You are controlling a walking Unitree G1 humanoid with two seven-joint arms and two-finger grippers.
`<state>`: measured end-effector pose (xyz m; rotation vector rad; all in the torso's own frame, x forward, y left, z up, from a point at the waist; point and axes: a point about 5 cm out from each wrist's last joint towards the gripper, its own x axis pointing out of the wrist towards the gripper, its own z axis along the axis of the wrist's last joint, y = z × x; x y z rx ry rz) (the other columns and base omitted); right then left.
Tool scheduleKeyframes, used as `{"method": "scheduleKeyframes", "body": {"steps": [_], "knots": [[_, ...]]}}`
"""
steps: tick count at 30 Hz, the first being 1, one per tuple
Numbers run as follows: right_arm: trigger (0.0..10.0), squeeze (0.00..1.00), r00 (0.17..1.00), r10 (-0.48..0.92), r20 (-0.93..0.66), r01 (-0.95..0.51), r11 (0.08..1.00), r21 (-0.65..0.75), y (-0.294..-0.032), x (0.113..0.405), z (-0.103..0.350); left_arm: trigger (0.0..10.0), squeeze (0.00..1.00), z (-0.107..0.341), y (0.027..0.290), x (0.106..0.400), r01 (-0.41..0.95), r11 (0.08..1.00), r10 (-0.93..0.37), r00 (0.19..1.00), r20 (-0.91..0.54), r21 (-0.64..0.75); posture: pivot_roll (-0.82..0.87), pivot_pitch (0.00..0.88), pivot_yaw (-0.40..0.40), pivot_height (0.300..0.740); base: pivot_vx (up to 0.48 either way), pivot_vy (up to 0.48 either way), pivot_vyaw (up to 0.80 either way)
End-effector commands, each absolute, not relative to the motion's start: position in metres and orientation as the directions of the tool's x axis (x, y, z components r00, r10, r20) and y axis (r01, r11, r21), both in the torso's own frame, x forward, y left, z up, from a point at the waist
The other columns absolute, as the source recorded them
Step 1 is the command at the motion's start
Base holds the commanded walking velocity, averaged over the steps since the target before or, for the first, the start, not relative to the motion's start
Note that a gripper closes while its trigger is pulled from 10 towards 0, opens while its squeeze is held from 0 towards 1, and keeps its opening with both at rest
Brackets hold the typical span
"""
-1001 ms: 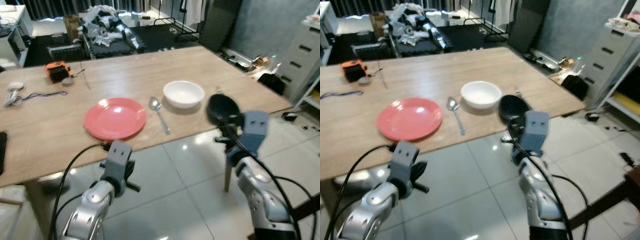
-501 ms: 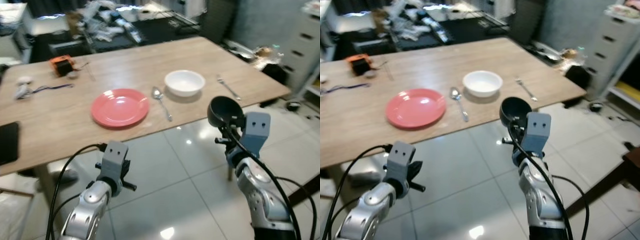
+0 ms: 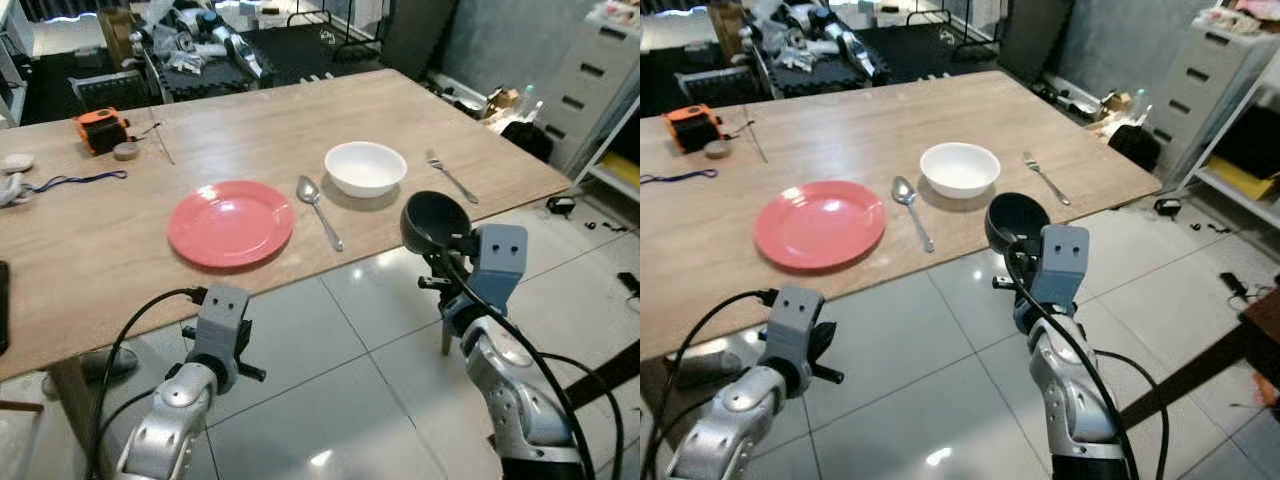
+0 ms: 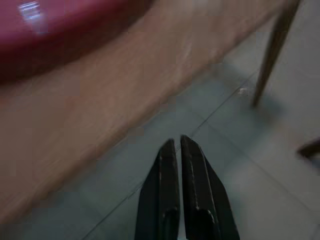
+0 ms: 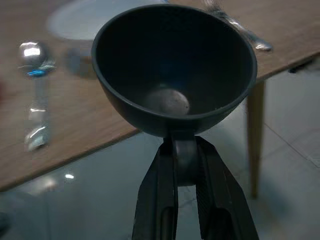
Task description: Setting the table
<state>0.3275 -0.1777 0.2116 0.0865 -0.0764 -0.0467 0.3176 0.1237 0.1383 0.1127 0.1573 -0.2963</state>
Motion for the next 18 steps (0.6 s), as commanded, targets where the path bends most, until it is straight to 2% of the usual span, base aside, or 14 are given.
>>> {"method": "scheduleKeyframes", "body": {"steps": [1,6,18], "knots": [[10.0,0.00,0.995,-0.034,0.091,0.026,0.995,0.092,-0.1729,0.3266,0.2147,10.0,0.00,0.1277,0.1338,0.3142,0.270,0.958,-0.246,0.946,-0.213,0.093,-0.03,0.185,0.060,0.740,0.000,0.000,0.00],[10.0,0.00,0.995,-0.036,0.092,0.028,0.995,0.092,-0.1726,0.3266,0.2150,10.0,0.00,0.1324,0.1261,0.3137,0.321,0.940,-0.295,0.935,-0.197,0.115,-0.03,0.186,0.060,0.740,0.000,0.000,0.00],[10.0,0.00,0.995,-0.035,0.095,0.026,0.995,0.092,-0.1720,0.3270,0.2164,10.0,0.00,0.1341,0.1266,0.3130,0.320,0.941,-0.296,0.936,-0.193,0.107,-0.03,0.190,0.059,0.740,0.000,0.000,0.00]]}}
